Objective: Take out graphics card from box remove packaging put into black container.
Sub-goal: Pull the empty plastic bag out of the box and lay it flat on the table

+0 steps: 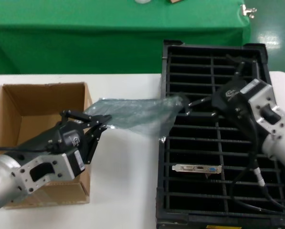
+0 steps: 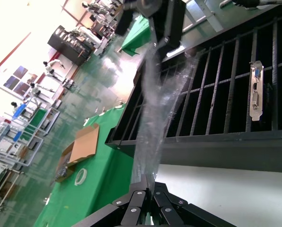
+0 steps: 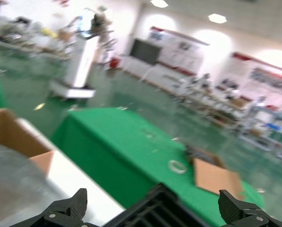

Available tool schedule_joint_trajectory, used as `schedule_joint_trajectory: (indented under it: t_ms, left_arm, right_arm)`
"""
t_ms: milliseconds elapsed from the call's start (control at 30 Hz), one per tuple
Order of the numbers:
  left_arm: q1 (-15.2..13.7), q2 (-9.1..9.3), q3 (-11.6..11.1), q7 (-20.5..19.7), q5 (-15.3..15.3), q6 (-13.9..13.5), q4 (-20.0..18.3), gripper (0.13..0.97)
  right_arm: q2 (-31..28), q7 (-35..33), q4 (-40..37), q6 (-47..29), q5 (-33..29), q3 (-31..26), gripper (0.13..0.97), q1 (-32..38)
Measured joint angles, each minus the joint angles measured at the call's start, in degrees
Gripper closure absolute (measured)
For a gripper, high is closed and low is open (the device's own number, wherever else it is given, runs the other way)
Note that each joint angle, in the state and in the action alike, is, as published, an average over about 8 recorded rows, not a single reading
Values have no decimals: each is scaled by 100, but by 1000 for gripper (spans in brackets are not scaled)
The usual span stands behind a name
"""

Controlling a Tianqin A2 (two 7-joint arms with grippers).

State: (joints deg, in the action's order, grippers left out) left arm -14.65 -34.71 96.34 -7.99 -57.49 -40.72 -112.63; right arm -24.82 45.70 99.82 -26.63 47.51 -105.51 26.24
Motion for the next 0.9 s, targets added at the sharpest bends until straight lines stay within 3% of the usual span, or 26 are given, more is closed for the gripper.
schedule_joint_trajectory:
  t_ms: [200, 333, 533, 733, 900]
  left_arm:
    - [-7, 37, 0, -51, 38, -24, 5, 958]
    - [-48, 217, -5, -319, 231, -147, 41, 958]
    - [-165, 760, -75, -1105, 863, -510, 215, 958]
    - [-268, 1357, -269, -1916, 1700, -882, 372, 958]
    - [-294, 1752, -387, -2450, 2369, -1213, 424, 958]
  right_arm:
    - [624, -552, -33, 457, 87, 703, 134, -548]
    - [748, -681, -52, 511, 137, 825, 129, -644]
    - [738, -658, -46, 495, 127, 816, 129, -632]
    - [734, -649, -46, 498, 122, 811, 129, -631]
    - [731, -642, -46, 501, 119, 808, 129, -631]
